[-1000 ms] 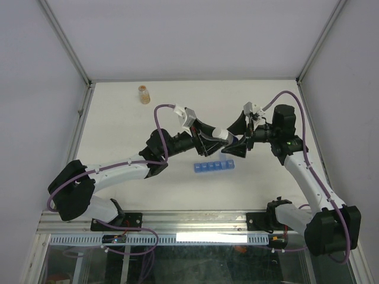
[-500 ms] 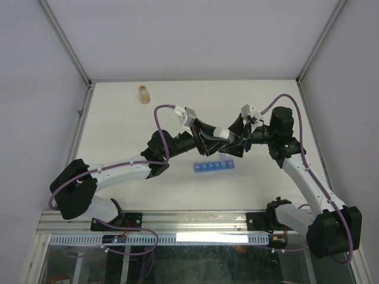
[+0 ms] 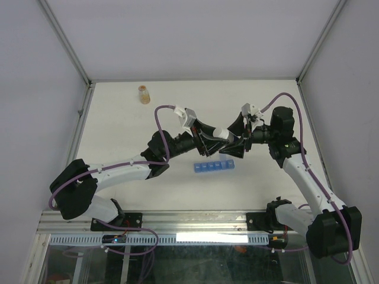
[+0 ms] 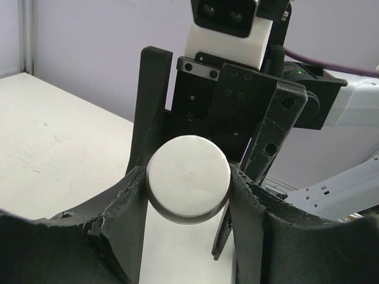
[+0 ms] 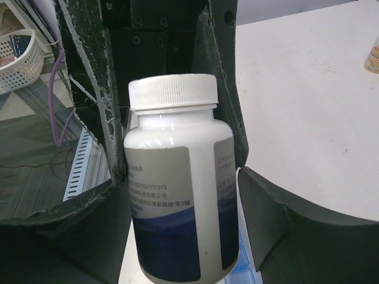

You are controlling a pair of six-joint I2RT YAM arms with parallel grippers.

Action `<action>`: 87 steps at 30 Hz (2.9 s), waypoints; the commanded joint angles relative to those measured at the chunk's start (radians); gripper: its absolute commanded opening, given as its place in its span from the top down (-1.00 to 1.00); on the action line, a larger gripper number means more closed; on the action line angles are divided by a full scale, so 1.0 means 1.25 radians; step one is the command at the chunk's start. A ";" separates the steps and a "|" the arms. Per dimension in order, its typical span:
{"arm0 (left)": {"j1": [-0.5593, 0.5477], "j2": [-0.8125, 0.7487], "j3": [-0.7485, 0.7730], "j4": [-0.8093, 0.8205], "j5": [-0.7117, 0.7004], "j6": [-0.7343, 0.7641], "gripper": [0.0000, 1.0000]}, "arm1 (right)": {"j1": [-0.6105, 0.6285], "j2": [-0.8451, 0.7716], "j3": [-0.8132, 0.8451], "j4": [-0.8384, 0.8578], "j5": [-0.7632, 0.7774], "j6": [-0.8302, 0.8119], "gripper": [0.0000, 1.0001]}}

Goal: Sort the pills into containers

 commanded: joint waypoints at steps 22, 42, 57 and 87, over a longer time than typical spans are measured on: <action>-0.009 -0.007 0.003 0.054 0.005 -0.001 1.00 | -0.004 -0.006 0.031 0.042 -0.042 0.039 0.41; 0.162 -0.272 -0.014 -0.283 0.270 0.218 -0.98 | -0.013 0.030 0.069 -0.130 -0.090 -0.132 1.00; 0.175 -0.141 0.122 -0.455 0.456 0.581 -0.67 | -0.010 0.043 0.056 -0.294 -0.076 -0.409 1.00; 0.099 -0.038 0.239 -0.569 0.413 0.580 0.41 | 0.001 0.056 0.070 -0.311 -0.025 -0.406 1.00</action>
